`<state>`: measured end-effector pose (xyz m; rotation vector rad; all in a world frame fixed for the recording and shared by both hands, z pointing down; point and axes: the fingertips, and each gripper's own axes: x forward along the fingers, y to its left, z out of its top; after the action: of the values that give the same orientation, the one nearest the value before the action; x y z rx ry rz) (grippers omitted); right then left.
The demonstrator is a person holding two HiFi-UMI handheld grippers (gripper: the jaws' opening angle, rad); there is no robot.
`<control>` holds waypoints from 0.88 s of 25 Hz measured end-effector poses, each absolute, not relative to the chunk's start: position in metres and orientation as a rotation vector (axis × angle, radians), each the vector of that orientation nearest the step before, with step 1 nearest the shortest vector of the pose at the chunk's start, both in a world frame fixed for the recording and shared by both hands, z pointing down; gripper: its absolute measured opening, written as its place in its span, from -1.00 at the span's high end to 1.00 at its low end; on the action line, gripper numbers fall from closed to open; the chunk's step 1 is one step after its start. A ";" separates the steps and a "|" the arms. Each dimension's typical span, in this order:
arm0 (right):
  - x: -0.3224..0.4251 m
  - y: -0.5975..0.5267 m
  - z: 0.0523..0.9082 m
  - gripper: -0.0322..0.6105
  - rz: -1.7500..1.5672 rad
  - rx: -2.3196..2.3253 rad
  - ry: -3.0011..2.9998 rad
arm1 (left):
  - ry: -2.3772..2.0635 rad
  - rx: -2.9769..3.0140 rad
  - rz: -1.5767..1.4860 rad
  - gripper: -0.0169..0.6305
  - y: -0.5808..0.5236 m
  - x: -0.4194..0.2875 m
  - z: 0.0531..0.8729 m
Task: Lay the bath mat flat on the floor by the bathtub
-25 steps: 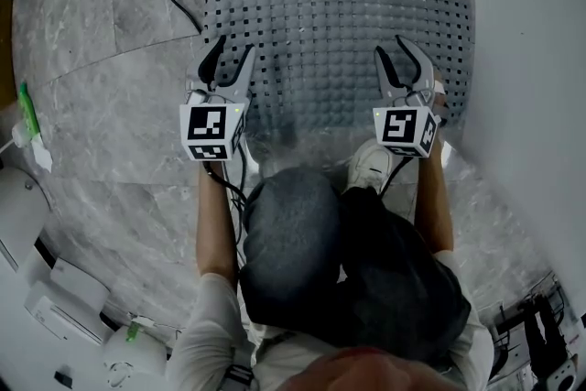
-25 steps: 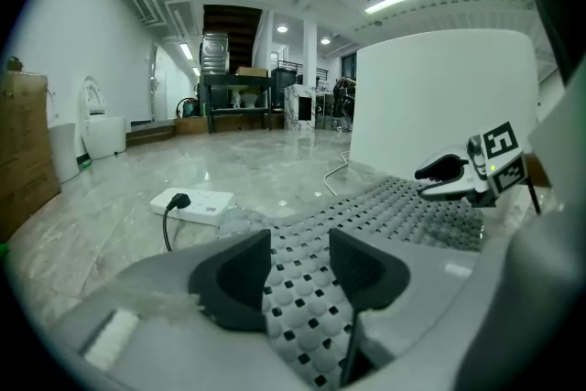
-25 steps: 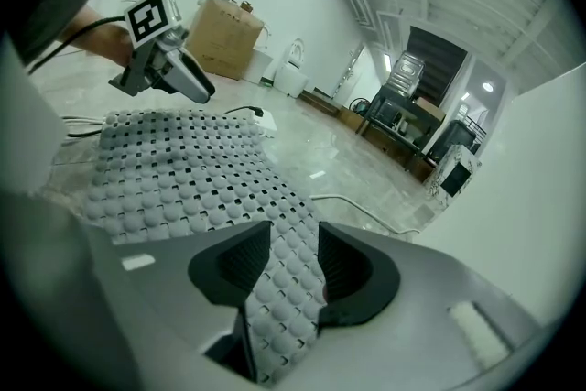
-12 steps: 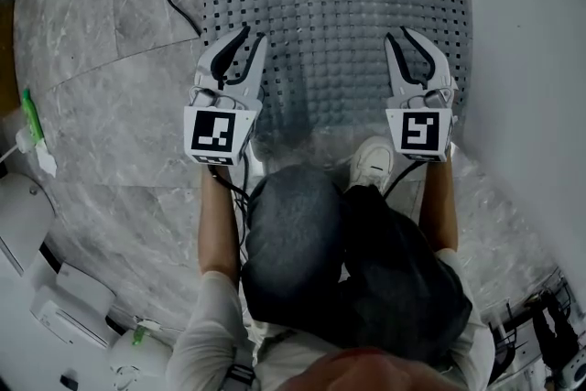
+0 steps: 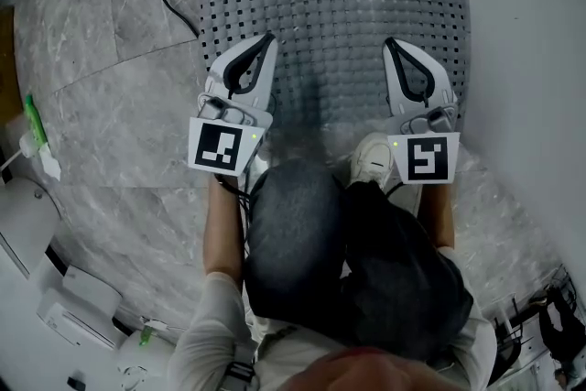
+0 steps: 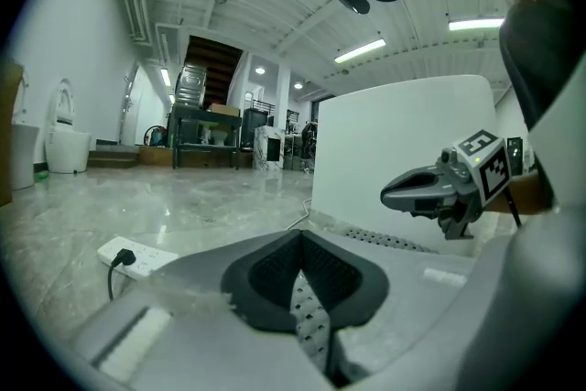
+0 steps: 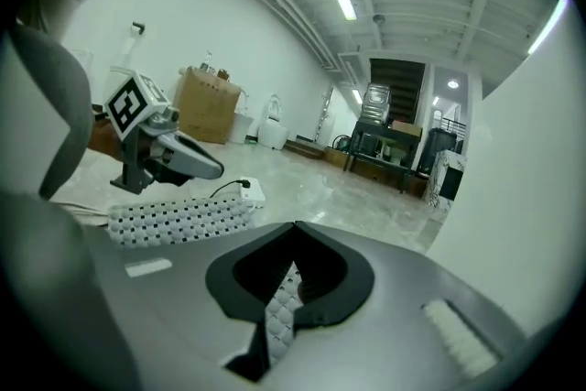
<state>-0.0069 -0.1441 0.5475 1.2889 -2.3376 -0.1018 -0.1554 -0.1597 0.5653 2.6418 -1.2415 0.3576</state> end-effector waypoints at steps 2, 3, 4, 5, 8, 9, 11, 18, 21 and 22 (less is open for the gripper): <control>-0.007 -0.140 0.547 0.89 -0.035 1.310 -2.391 | -1.228 2.639 0.350 0.94 -0.155 -0.152 0.568; -0.006 -0.139 0.547 0.89 -0.002 1.324 -2.413 | -1.221 2.636 0.354 0.94 -0.153 -0.150 0.570; -0.005 -0.139 0.547 0.90 0.019 1.336 -2.428 | -1.217 2.632 0.360 0.94 -0.151 -0.149 0.572; -0.003 -0.139 0.548 0.89 0.031 1.343 -2.435 | -1.215 2.629 0.364 0.94 -0.150 -0.149 0.573; 0.000 -0.141 0.549 0.90 0.038 1.349 -2.434 | -1.217 2.633 0.365 0.94 -0.152 -0.148 0.573; 0.001 -0.141 0.548 0.90 0.037 1.350 -2.434 | -1.218 2.635 0.364 0.94 -0.153 -0.148 0.572; 0.002 -0.142 0.548 0.90 0.032 1.350 -2.434 | -1.219 2.636 0.361 0.94 -0.154 -0.147 0.570; -0.001 -0.142 0.551 0.90 0.012 1.324 -2.438 | -1.212 2.644 0.351 0.94 -0.153 -0.142 0.569; -0.001 -0.141 0.553 0.90 0.021 1.319 -2.427 | -1.204 2.645 0.355 0.94 -0.152 -0.140 0.570; -0.002 -0.141 0.552 0.89 0.018 1.319 -2.430 | -1.202 2.645 0.358 0.94 -0.152 -0.140 0.570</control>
<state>-0.0019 -0.1414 0.5519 1.3194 -2.4298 0.0177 -0.1399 -0.1519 0.5700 2.6452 -1.2015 0.3584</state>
